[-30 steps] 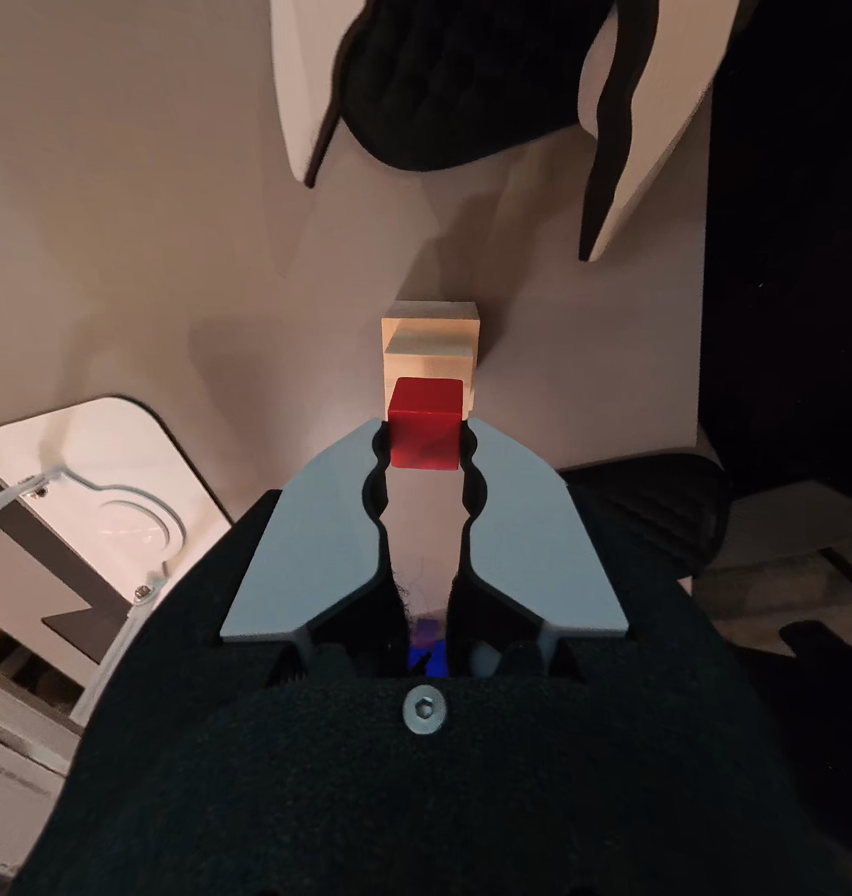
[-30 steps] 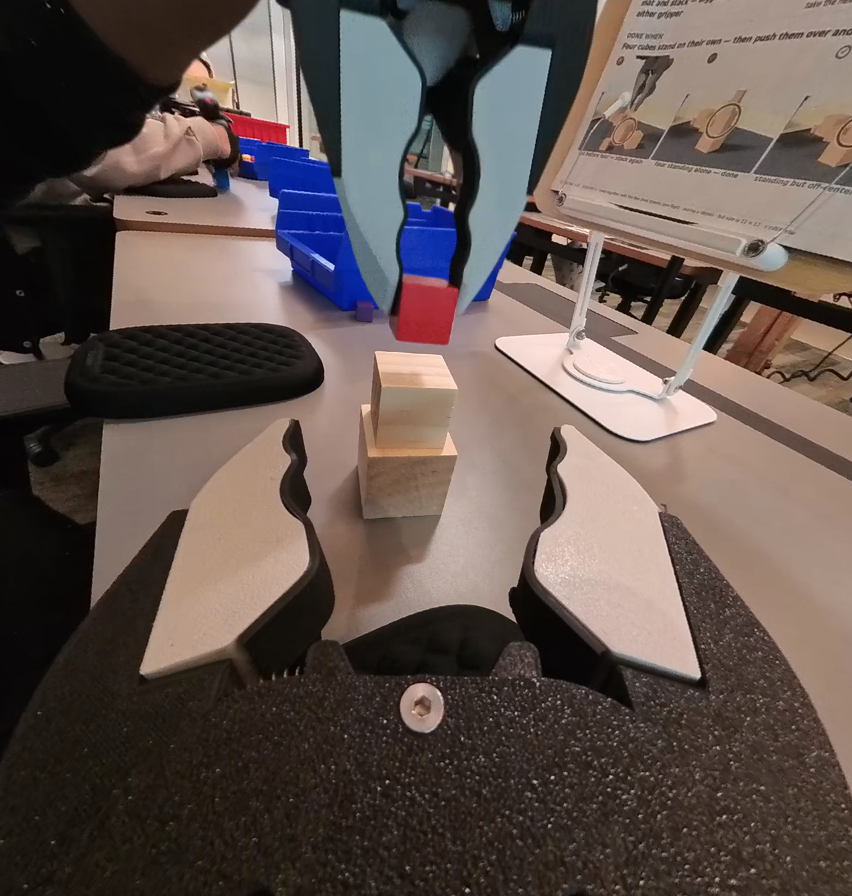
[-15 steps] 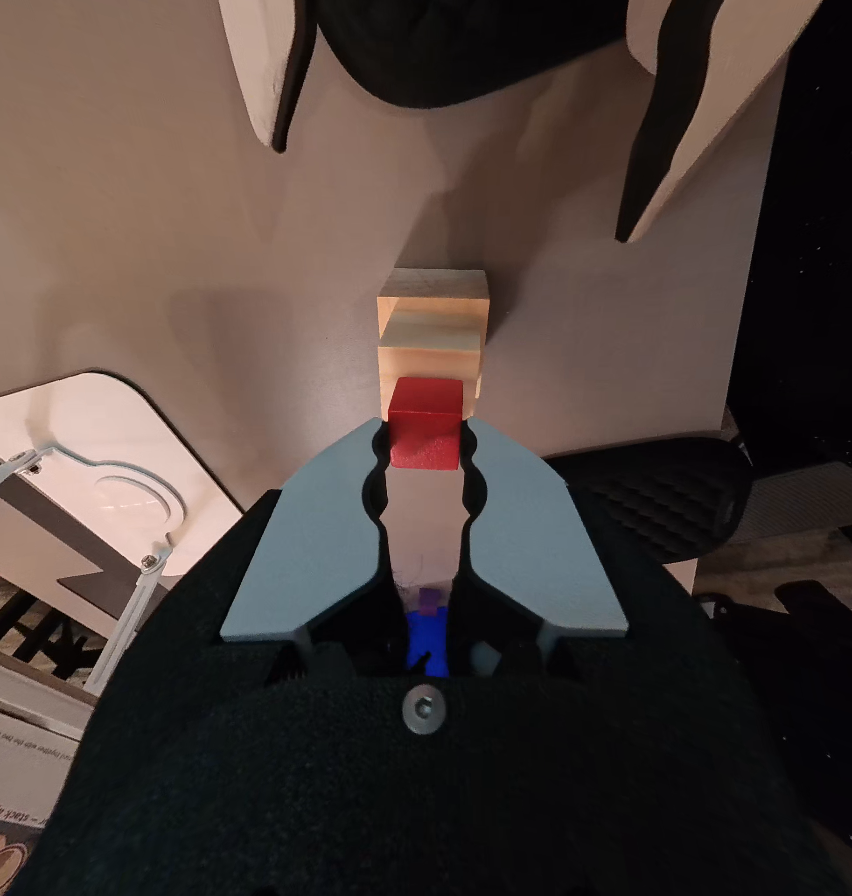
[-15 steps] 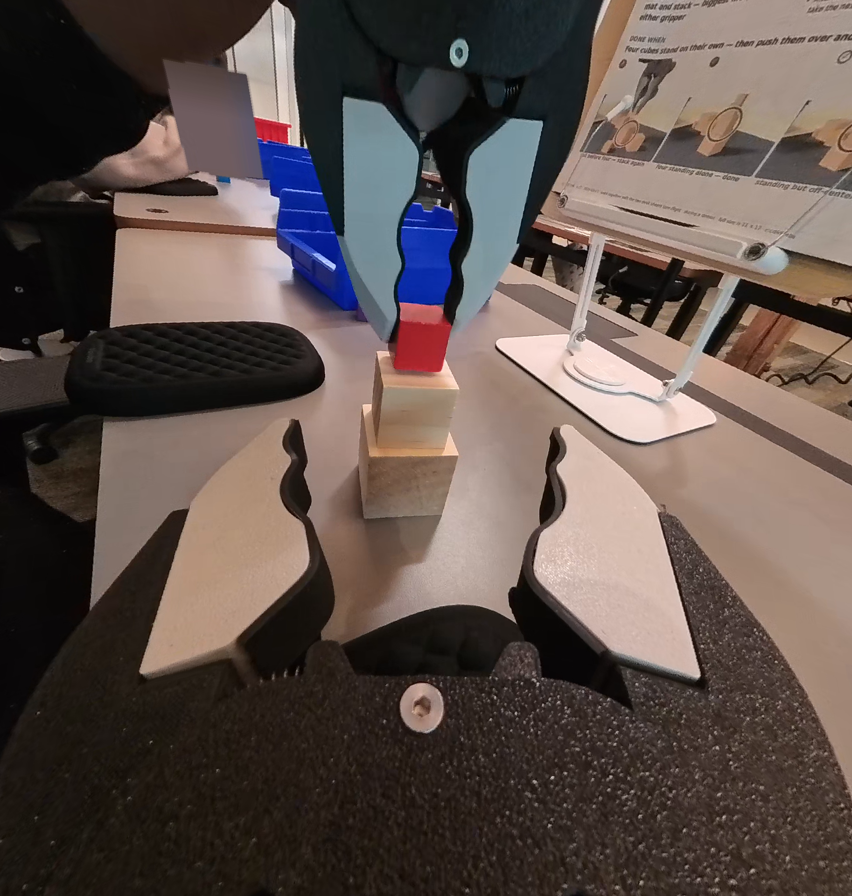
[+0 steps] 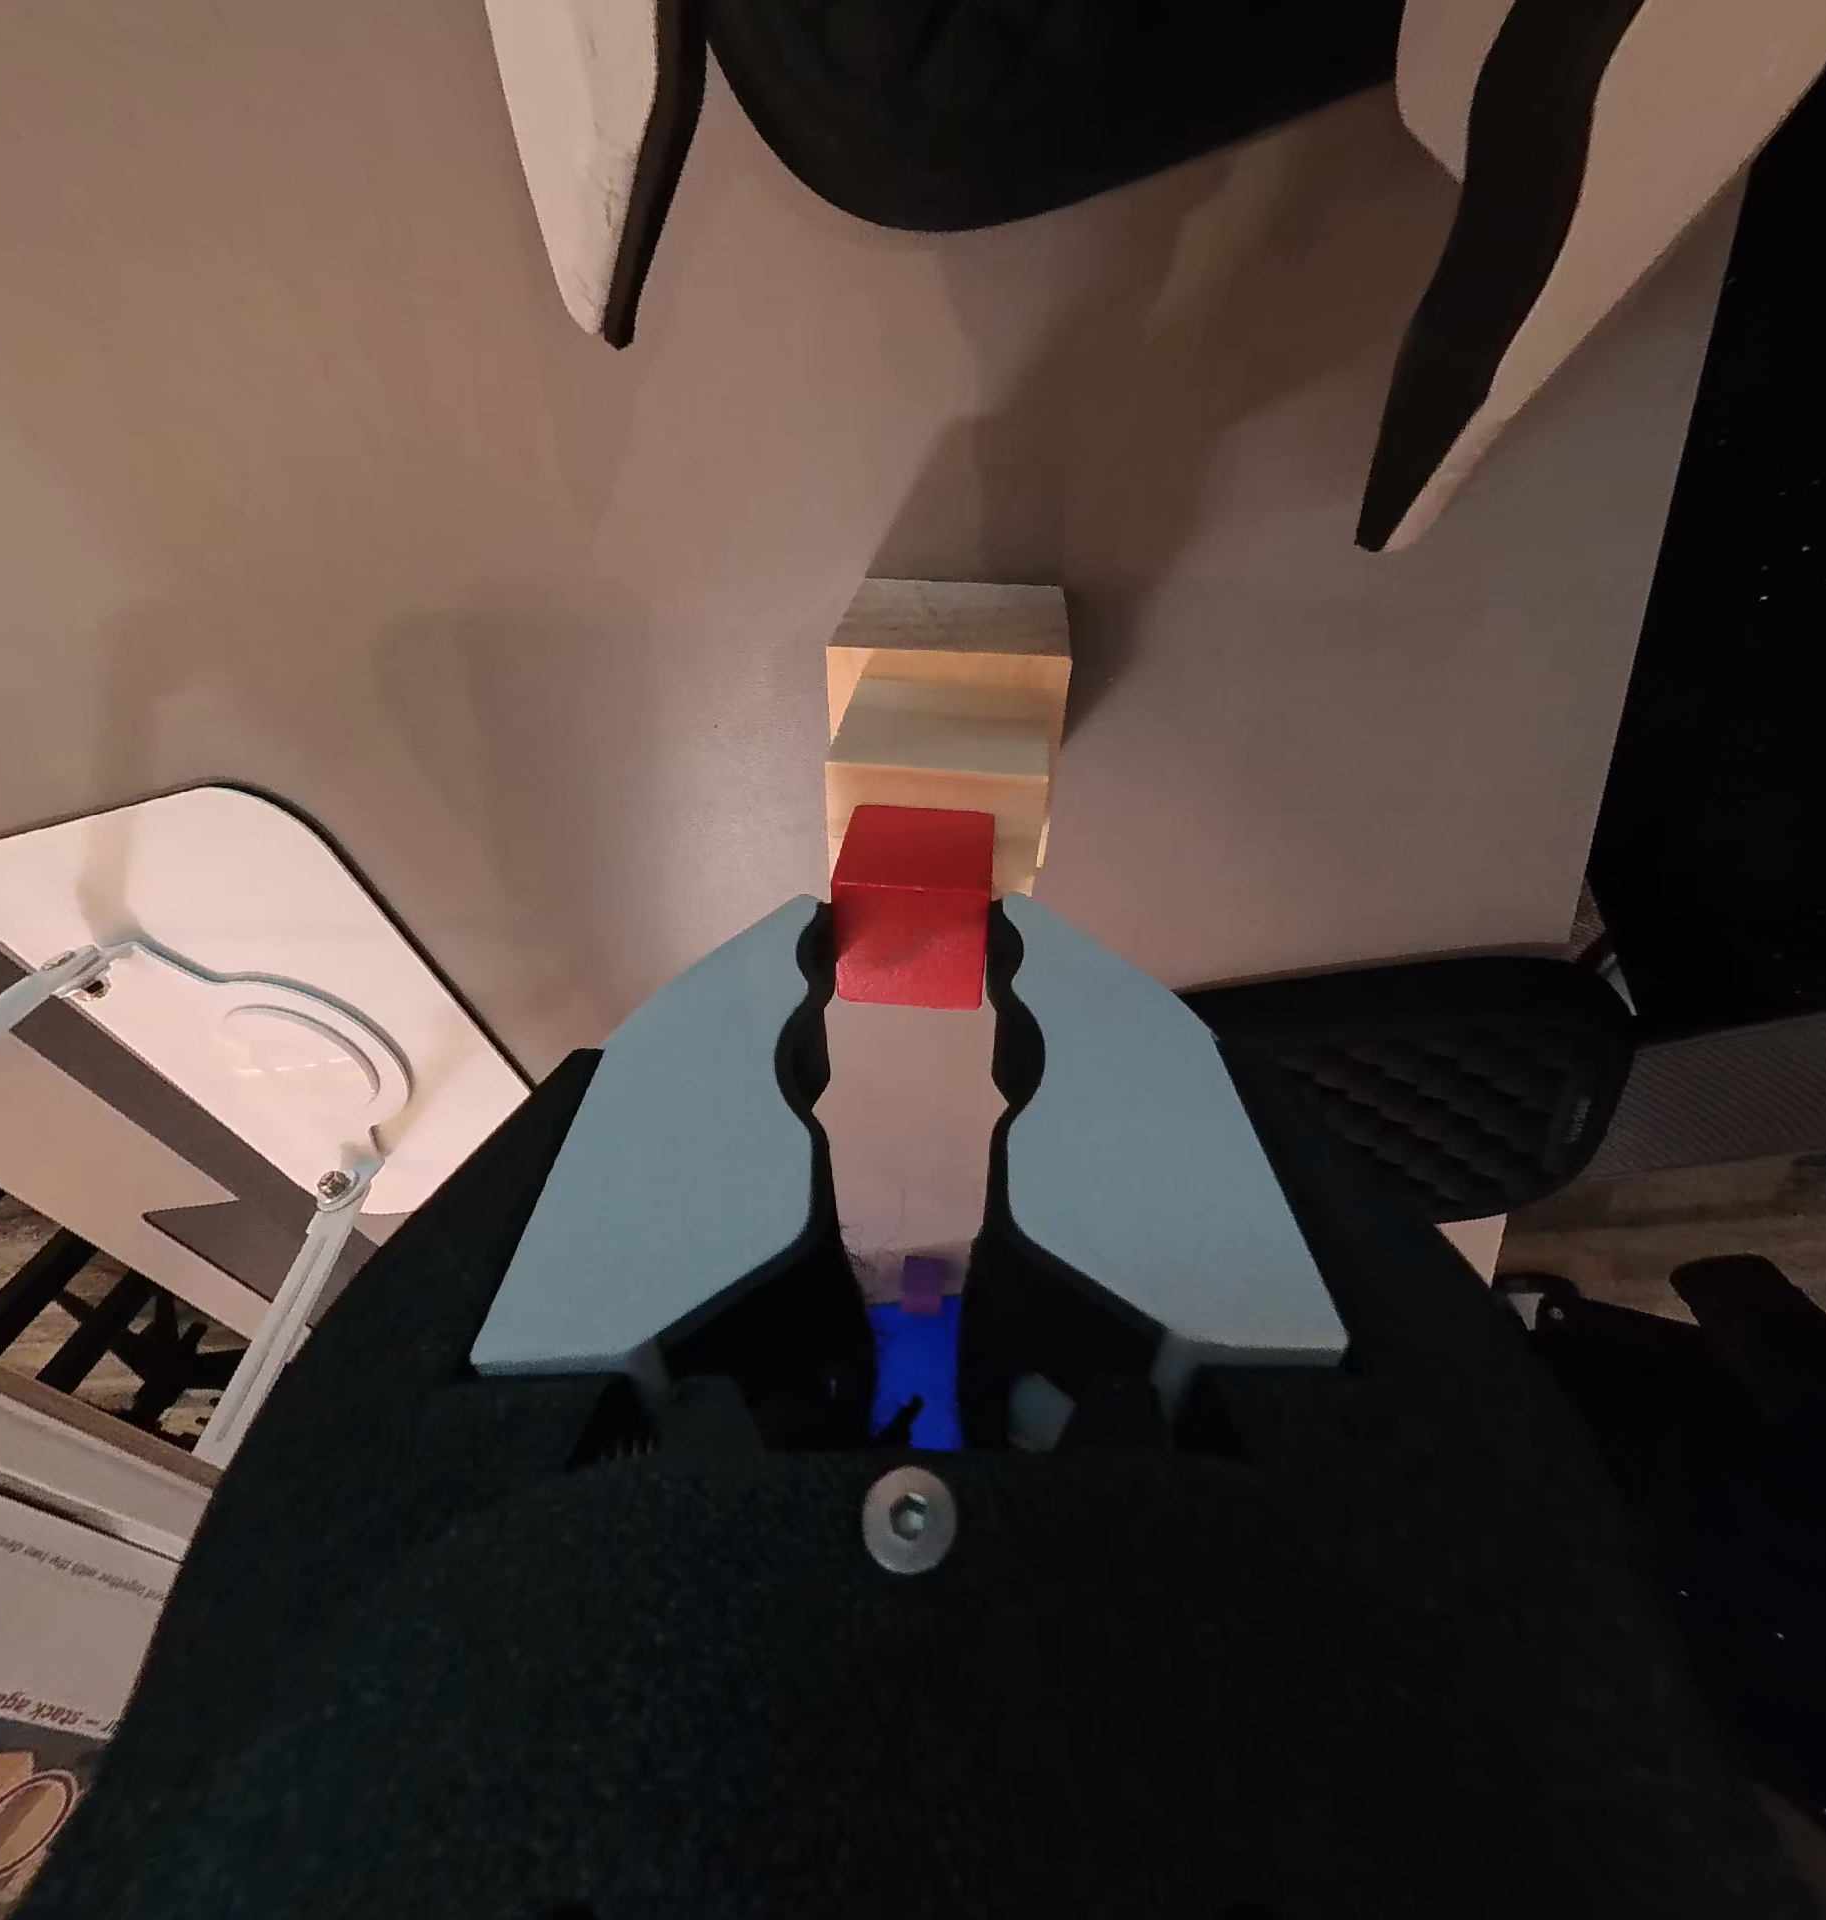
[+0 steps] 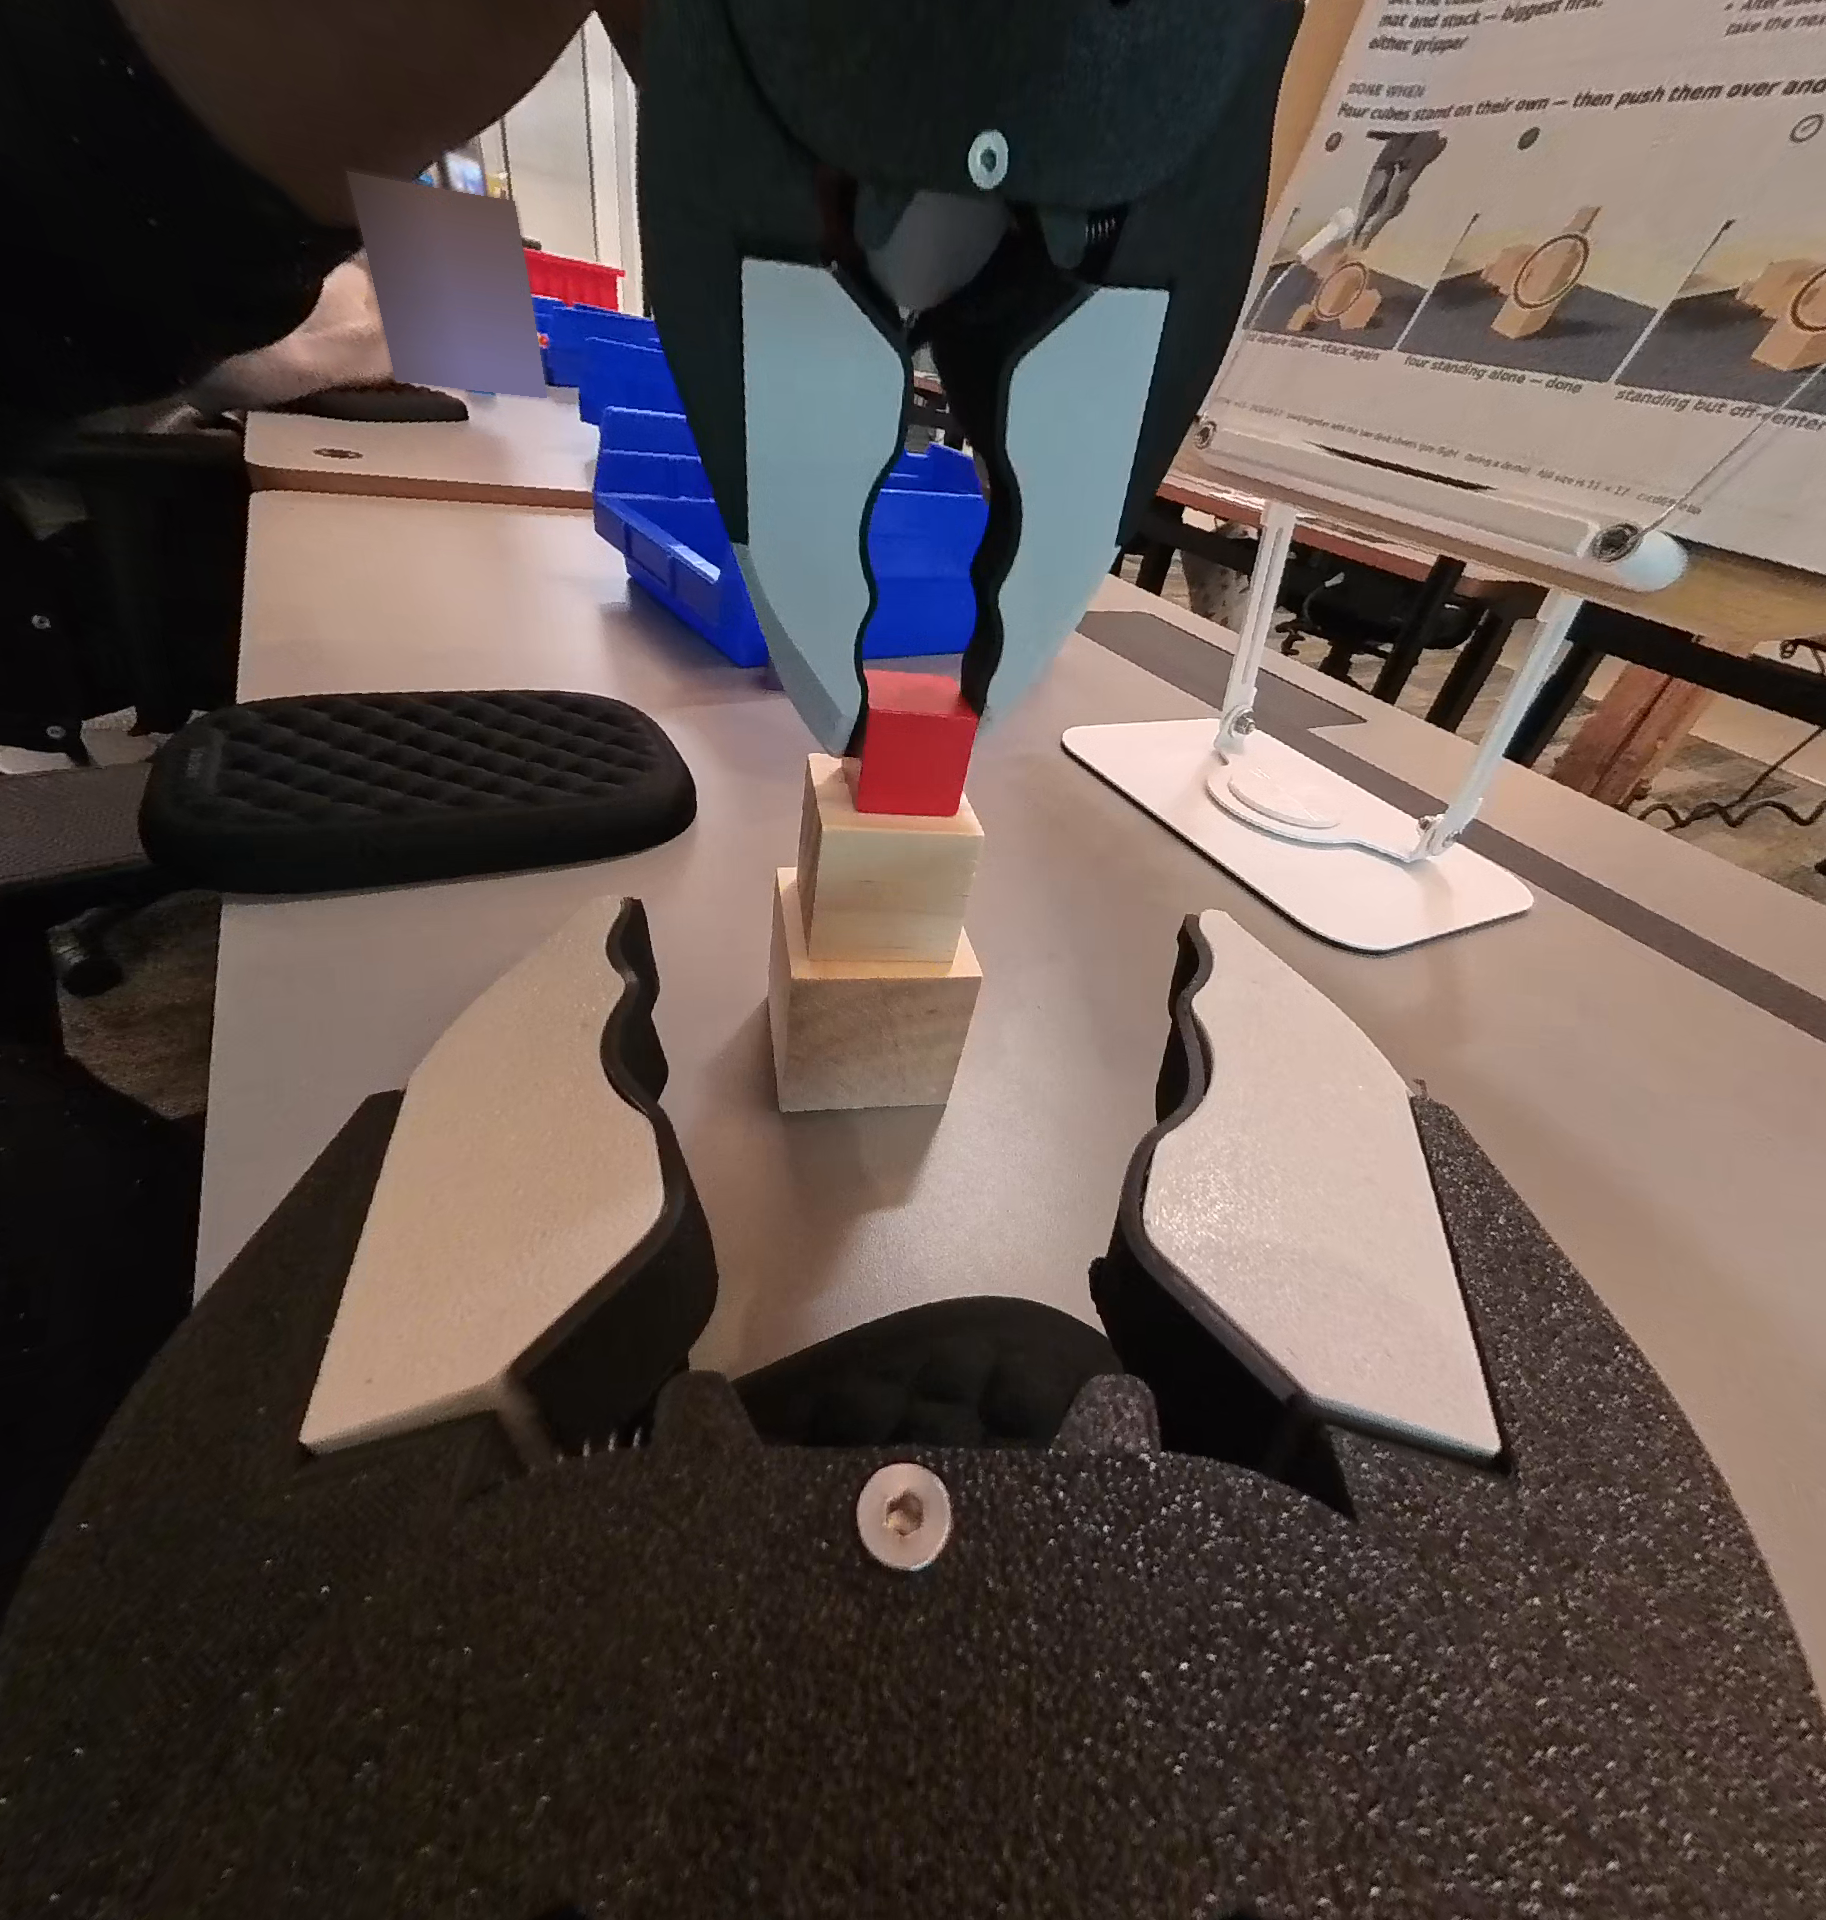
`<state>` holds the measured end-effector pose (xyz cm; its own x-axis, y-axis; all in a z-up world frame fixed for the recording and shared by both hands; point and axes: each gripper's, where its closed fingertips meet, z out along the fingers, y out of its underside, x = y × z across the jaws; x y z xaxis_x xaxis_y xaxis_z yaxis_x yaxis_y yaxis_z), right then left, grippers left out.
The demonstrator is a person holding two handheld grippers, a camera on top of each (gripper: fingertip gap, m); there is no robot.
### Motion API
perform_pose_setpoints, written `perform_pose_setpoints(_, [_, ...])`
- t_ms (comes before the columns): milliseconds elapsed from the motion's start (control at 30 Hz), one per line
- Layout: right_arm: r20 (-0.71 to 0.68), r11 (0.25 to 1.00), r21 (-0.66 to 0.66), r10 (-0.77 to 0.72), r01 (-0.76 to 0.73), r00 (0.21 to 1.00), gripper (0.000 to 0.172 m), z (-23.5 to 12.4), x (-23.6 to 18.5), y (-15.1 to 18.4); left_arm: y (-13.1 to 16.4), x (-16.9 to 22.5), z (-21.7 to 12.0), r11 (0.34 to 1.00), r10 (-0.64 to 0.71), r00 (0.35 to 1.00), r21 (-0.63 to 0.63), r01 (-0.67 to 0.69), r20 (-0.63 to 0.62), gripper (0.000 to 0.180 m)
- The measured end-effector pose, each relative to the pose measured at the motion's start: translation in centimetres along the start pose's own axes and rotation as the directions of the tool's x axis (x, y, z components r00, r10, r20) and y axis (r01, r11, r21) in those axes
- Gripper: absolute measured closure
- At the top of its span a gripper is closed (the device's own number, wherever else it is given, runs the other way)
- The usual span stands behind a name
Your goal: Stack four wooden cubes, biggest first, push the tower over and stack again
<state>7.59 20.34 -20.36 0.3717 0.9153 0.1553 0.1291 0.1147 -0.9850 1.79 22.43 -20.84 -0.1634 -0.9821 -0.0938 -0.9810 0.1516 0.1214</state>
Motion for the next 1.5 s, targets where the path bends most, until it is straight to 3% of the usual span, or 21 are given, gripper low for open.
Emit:
perform_pose_setpoints(267, [0.000, 1.000, 0.004, 0.000, 0.000, 1.000, 0.078, 0.0, 0.0, 0.0, -0.1, 0.5, 0.1, 1.000, -0.001, 1.000, 0.016, 0.002, -0.025, 0.138])
perform_pose_setpoints(433, [0.000, 1.000, 0.010, 0.002, -0.002, 1.000, 0.078, -0.1, 0.0, -0.1, -0.1, 0.3, -2.6, 0.985, -0.046, 0.999, 0.165, 0.046, -0.005, 0.118])
perform_pose_setpoints(500, [0.000, 1.000, 0.009, 0.002, -0.002, 1.000, 0.078, -0.1, 0.0, -0.1, 1.5, -0.2, -4.1, 0.979, -0.068, 0.996, 0.194, 0.057, 0.050, 0.104])
perform_pose_setpoints(633, [-0.001, 1.000, 0.005, 0.000, 0.000, 1.000, 0.078, -0.1, 0.0, -0.1, 7.8, -1.1, -4.7, 0.991, -0.093, 0.981, 0.109, 0.075, 0.172, 0.106])
perform_pose_setpoints(833, [-0.002, 1.000, -0.007, -0.009, 0.009, 1.000, 0.078, 0.1, 0.0, 0.1, 18.8, -0.6, 0.5, 0.974, -0.176, 0.973, -0.118, 0.194, 0.147, 0.113])
perform_pose_setpoints(967, [-0.004, 1.000, -0.013, -0.012, 0.012, 1.000, 0.078, 0.1, 0.0, 0.2, 24.1, 0.4, 4.8, 0.943, -0.207, 0.974, -0.248, 0.223, 0.089, 0.118])
perform_pose_setpoints(1200, [-0.004, 1.000, -0.006, -0.003, 0.003, 1.000, 0.078, 0.1, 0.0, 0.1, 29.8, 0.3, 9.2, 0.864, -0.197, 0.976, -0.452, 0.220, 0.097, 0.119])
perform_pose_setpoints(1500, [-0.004, 1.000, -0.004, -0.005, 0.005, 1.000, 0.079, 0.1, 0.0, 0.1, 29.2, 0.3, 11.6, 0.881, -0.187, 0.981, -0.434, 0.186, 0.041, 0.130])
